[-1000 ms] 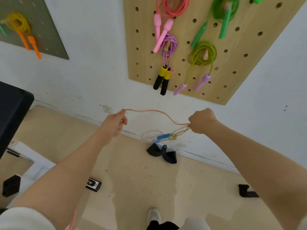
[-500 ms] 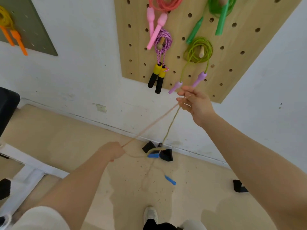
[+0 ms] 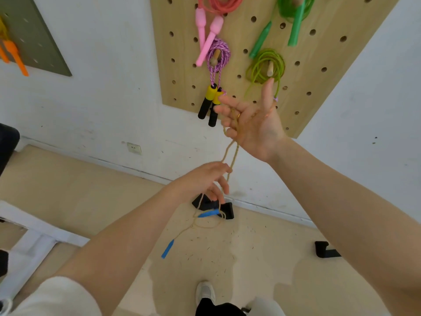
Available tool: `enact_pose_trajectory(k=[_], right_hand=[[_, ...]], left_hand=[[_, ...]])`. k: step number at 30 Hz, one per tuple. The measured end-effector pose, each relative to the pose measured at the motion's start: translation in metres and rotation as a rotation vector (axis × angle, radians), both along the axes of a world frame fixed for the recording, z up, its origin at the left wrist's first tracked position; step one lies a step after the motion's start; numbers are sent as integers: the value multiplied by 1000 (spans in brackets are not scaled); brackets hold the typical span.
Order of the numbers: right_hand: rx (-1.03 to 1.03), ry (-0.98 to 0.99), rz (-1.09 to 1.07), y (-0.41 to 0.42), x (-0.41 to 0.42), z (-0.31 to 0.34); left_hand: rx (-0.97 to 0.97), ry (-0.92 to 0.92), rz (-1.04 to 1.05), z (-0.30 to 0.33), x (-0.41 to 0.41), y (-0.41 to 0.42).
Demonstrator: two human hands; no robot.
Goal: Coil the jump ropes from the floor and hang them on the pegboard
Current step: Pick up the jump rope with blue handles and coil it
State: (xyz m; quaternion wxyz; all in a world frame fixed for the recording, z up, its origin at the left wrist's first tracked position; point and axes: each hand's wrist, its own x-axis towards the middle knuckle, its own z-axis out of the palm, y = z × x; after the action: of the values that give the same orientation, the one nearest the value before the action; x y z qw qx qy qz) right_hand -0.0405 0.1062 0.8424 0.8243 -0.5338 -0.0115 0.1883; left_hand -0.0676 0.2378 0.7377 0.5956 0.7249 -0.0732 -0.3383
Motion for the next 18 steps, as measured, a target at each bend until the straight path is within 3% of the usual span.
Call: enact_pose_trajectory(k=[5,7,9,11,13,14,16,18], right_hand=[[242,64,-56,8,-9,5],[276,54,-118,11,-7,10],[224,4,-206,10,4,9],[-132,-40,-287,2,17,2],[-708,-47,-256,-10,21,-10],[-881,-33,-176,-16,21,-20],[-950,1,-36,-21,13,-40],[-880,-18,-79,-20,4,-59]], left_hand=[[27,-234,208,-9,7,-8],[-117,-95,244,-6,8,-8],[-237,16,109,-6,2,-6],[-304,4,103,-11,-2,-5],[-463,95,344,-8,4,-4],[-580,146,458,-4,10,-2],[-792,190,562,13,22,0],[-954,178,623,33,33,-1]])
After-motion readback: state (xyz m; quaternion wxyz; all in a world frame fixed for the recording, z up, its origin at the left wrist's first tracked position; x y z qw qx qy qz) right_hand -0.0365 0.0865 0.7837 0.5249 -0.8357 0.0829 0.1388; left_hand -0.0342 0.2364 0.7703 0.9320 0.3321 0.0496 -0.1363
